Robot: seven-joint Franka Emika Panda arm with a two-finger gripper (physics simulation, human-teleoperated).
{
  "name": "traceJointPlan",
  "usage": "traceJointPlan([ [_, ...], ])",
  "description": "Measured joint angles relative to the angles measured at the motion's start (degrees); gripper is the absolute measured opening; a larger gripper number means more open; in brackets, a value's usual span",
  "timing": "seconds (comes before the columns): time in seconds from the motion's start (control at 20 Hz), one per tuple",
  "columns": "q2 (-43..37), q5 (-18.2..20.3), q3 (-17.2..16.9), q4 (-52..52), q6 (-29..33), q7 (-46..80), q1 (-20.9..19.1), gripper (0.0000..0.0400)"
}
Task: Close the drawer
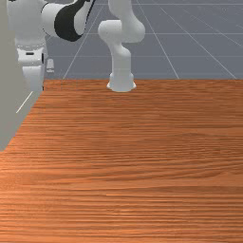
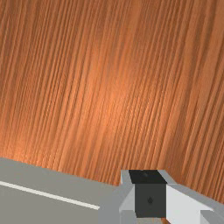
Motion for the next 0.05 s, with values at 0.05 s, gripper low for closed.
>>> traceJointPlan([
  [0.05, 1.6, 0.6, -0.5, 2.2, -0.7, -0.4, -1.2, 0.0],
])
